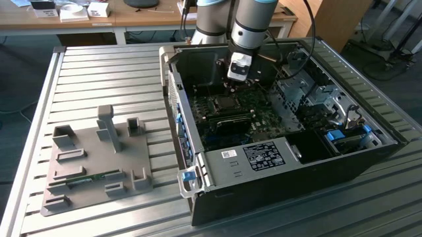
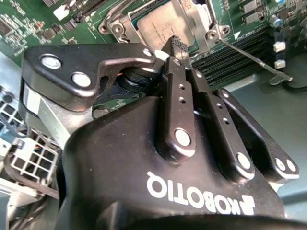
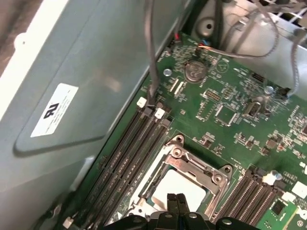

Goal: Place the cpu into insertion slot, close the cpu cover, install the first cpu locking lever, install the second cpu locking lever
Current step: 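Close the cpu cover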

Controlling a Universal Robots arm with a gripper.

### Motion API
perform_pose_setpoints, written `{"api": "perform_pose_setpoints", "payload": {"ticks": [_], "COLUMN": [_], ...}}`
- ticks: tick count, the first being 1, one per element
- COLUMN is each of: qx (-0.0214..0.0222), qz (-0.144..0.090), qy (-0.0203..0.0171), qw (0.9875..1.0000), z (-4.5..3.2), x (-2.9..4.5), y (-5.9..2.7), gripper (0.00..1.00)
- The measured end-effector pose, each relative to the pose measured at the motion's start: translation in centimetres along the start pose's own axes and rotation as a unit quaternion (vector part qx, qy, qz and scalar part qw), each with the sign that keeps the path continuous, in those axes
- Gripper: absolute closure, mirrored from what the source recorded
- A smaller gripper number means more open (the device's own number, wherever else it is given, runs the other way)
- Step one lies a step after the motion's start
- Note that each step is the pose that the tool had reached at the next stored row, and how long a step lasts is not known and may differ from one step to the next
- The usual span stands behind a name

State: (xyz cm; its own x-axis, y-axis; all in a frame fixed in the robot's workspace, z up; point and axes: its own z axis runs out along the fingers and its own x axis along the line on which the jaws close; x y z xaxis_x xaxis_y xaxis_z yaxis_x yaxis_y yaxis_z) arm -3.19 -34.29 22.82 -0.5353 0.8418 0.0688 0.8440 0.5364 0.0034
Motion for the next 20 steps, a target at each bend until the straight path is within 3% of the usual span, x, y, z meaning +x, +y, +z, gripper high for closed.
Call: {"api": "perform_pose_setpoints", "payload": {"ticks": [8, 15, 20], "qx": [0.0017, 0.002, 0.0043], "qz": [-0.048, -0.052, -0.085], "qy": [0.0027, 0.0027, 0.0031], "qw": [0.9988, 0.9987, 0.9963], "z": [0.0, 0.0, 0.01], "x": [0.0, 0.0, 0.0], "y": [0.0, 0.0, 0.0], "gripper": [0.89, 0.89, 0.89]}}
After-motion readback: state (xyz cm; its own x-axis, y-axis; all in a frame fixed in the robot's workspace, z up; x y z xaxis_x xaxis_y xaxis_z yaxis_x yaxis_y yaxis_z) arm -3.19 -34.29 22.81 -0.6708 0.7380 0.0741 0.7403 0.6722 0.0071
